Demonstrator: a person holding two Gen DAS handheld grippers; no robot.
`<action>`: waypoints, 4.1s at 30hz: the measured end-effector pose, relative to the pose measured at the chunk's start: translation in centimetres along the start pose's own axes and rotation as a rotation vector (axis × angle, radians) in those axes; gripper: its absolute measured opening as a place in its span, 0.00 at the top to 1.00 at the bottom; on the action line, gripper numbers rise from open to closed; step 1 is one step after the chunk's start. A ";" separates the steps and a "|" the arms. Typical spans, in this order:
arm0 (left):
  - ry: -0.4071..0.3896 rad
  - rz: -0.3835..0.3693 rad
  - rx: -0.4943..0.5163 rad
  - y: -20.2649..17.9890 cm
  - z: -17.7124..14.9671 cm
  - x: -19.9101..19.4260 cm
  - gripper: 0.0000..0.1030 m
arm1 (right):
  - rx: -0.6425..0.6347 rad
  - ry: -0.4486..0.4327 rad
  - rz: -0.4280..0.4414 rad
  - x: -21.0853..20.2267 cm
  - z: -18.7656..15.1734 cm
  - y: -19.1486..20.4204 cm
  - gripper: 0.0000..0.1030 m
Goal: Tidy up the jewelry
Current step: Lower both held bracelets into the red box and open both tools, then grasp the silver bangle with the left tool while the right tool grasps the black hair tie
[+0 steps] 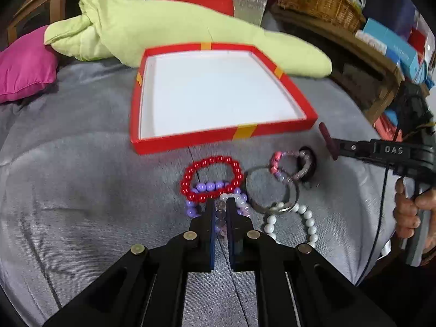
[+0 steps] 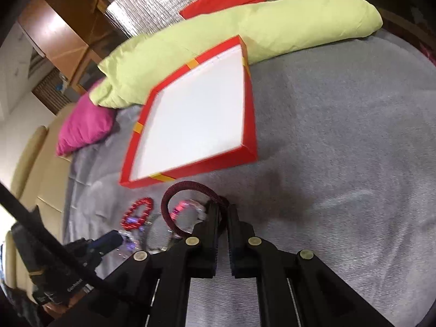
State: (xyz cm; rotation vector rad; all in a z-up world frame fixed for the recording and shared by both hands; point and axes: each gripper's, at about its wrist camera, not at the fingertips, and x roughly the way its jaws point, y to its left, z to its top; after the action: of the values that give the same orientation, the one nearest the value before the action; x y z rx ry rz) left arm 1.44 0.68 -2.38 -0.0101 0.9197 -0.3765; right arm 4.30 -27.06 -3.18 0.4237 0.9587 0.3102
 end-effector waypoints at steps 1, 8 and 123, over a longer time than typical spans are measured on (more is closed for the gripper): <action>-0.014 -0.007 -0.005 0.1 0.1 -0.4 0.92 | 0.001 -0.008 0.012 -0.1 0.1 0.2 0.94; -0.157 -0.032 -0.055 1.5 1.9 -3.4 0.92 | -0.015 -0.088 0.066 -0.5 1.2 1.7 0.94; 0.098 -0.002 0.133 -7.8 1.4 5.9 0.31 | -0.060 0.080 -0.134 1.8 2.1 0.6 0.95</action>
State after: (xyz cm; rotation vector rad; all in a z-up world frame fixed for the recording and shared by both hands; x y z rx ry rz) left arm 3.36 -8.75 -4.77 0.1304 0.9897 -0.4431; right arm 7.01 -26.15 -3.16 0.2920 1.0484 0.2346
